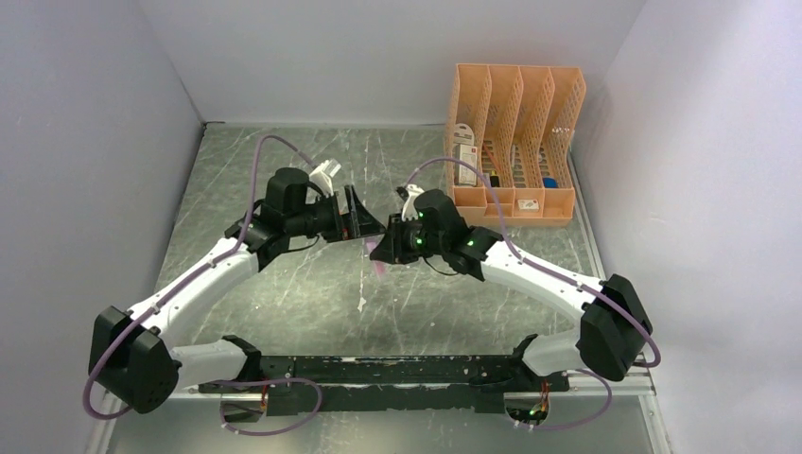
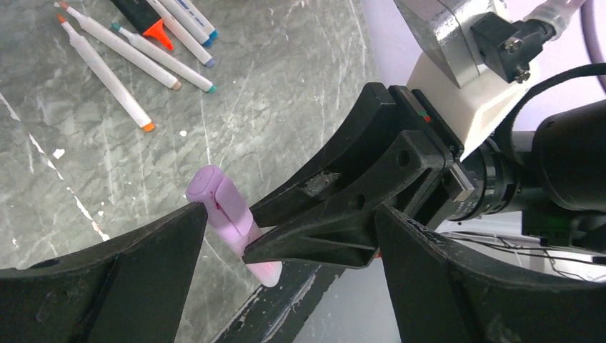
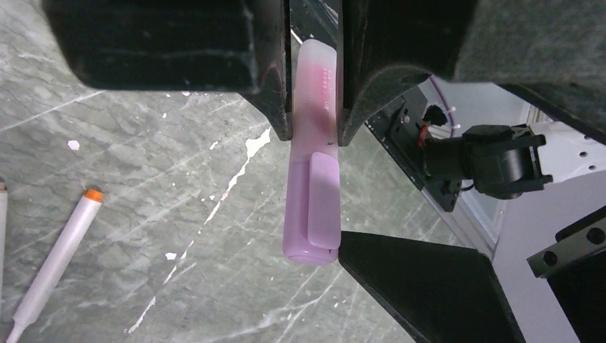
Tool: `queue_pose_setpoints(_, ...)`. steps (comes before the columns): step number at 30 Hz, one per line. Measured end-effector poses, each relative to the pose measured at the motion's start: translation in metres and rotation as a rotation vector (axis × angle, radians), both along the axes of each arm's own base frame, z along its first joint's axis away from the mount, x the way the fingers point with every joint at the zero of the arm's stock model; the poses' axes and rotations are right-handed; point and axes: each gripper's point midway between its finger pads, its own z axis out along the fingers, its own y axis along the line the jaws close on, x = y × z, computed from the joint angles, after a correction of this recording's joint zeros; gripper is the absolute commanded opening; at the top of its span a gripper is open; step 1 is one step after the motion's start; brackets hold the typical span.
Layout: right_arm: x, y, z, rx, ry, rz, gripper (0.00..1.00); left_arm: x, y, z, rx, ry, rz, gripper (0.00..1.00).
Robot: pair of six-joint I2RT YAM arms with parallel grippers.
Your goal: Open the pen caps
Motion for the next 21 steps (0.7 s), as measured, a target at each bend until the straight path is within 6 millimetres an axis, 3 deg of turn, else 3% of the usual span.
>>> queue_pose_setpoints(6, 0.004, -0.002, 0.005, 0.016, 0.000, -0.008, 0.02, 0.009, -0.003, 0.000, 0.044, -0.025, 0.042, 0.97)
queue_pose_setpoints(17, 0.004, -0.008, 0.033, 0.077, -0.041, -0.020, 0.03, 0.019, 0.002, 0.005, 0.069, -0.055, 0.095, 0.94)
queue_pose_setpoints(21, 0.007, -0.009, 0.029, 0.068, -0.032, -0.027, 0.13, 0.020, 0.005, 0.001, 0.091, -0.054, 0.109, 0.94)
